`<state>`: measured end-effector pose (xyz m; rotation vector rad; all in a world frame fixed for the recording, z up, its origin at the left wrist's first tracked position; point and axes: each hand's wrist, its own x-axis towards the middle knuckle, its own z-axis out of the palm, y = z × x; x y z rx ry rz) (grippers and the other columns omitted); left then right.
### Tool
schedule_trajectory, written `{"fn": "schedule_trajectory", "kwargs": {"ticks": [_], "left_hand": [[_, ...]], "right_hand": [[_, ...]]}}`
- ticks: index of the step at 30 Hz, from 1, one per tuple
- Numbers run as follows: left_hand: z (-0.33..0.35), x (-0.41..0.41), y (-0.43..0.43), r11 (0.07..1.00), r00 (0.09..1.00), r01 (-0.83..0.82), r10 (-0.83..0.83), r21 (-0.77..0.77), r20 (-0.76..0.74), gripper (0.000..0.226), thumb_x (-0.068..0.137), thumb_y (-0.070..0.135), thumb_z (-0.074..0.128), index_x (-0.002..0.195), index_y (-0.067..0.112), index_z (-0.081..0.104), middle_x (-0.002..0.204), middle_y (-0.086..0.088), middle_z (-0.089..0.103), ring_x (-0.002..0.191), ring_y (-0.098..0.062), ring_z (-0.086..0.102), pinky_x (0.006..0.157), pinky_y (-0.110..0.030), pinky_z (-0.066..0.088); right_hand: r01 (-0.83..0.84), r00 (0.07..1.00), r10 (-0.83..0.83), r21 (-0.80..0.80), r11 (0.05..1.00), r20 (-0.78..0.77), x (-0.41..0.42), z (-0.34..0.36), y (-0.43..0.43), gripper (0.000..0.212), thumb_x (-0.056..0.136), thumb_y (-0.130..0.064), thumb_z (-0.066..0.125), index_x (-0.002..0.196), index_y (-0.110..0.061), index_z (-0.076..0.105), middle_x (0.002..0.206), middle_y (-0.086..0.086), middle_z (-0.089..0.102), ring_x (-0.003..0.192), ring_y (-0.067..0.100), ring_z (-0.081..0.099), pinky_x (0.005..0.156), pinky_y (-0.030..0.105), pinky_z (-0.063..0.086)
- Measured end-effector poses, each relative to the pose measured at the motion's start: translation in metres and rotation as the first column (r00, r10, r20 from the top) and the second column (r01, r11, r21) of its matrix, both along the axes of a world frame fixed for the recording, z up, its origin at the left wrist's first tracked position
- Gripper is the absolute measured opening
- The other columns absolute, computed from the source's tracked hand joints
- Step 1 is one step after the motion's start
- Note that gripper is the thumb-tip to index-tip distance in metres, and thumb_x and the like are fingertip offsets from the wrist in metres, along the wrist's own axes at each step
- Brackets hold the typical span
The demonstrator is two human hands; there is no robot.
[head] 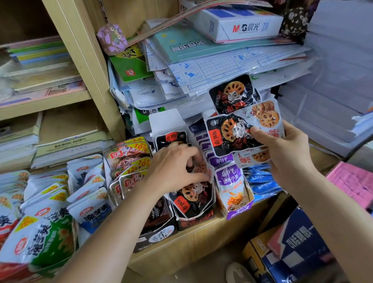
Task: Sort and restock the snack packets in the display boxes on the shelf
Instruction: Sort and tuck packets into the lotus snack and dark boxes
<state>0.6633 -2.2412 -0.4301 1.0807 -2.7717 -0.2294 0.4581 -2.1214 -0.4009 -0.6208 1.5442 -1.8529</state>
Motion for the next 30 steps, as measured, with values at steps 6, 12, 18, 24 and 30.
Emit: {"fn": "schedule_trajectory", "kwargs": {"ticks": [6, 12, 18, 24, 30], "left_hand": [[0.005, 0.013, -0.007, 0.989, 0.997, 0.061, -0.053, 0.132, -0.065, 0.030, 0.080, 0.063, 0.072, 0.085, 0.039, 0.055, 0.091, 0.023, 0.056, 0.091, -0.005, 0.055, 0.067, -0.029, 0.039], [0.009, 0.011, -0.003, 0.991, 0.996, 0.061, -0.069, 0.120, 0.064, 0.058, 0.076, 0.084, 0.058, 0.118, 0.044, 0.057, 0.099, 0.024, 0.061, 0.096, -0.007, 0.058, 0.072, -0.033, 0.043], [0.008, -0.002, 0.007, 0.998, 0.915, 0.067, -0.067, 0.013, 0.398, 0.104, 0.068, 0.092, 0.054, 0.143, 0.021, 0.041, 0.101, 0.003, 0.063, 0.095, -0.022, 0.057, 0.083, -0.038, 0.037], [0.012, 0.002, 0.001, 0.991, 0.968, 0.048, -0.076, 0.123, 0.239, 0.072, 0.068, 0.078, 0.071, 0.120, 0.031, 0.060, 0.100, 0.015, 0.063, 0.093, -0.014, 0.061, 0.075, -0.034, 0.039], [0.014, 0.022, -0.015, 0.910, 0.930, 0.057, 0.101, 0.411, -0.353, 0.034, 0.079, 0.039, 0.084, 0.110, 0.032, 0.070, 0.103, 0.015, 0.072, 0.095, -0.006, 0.068, 0.088, -0.040, 0.056]], "right_hand": [[-0.002, 1.000, 0.002, 0.007, 1.000, -0.015, 0.002, 0.000, -0.001, 0.012, 0.089, -0.012, 0.075, 0.096, -0.021, 0.072, 0.100, 0.003, 0.078, 0.093, 0.026, 0.075, 0.080, 0.052, 0.061], [-0.003, 1.000, 0.003, 0.011, 1.000, -0.013, 0.003, 0.001, 0.000, 0.016, 0.090, -0.012, 0.074, 0.105, -0.017, 0.072, 0.103, 0.003, 0.078, 0.091, 0.024, 0.076, 0.080, 0.049, 0.062], [-0.012, 1.000, 0.012, 0.011, 1.000, -0.008, 0.003, 0.000, 0.001, 0.021, 0.090, -0.012, 0.074, 0.111, -0.013, 0.071, 0.105, 0.007, 0.077, 0.095, 0.029, 0.075, 0.083, 0.055, 0.061], [-0.014, 1.000, 0.014, 0.011, 1.000, -0.008, 0.002, 0.000, 0.000, 0.018, 0.090, -0.012, 0.074, 0.107, -0.015, 0.071, 0.105, 0.006, 0.077, 0.095, 0.028, 0.075, 0.084, 0.056, 0.060], [-0.017, 1.000, 0.017, 0.001, 1.000, -0.022, 0.003, 0.001, 0.000, 0.014, 0.090, -0.011, 0.074, 0.101, -0.019, 0.071, 0.100, 0.002, 0.078, 0.092, 0.024, 0.075, 0.081, 0.050, 0.061]]}}
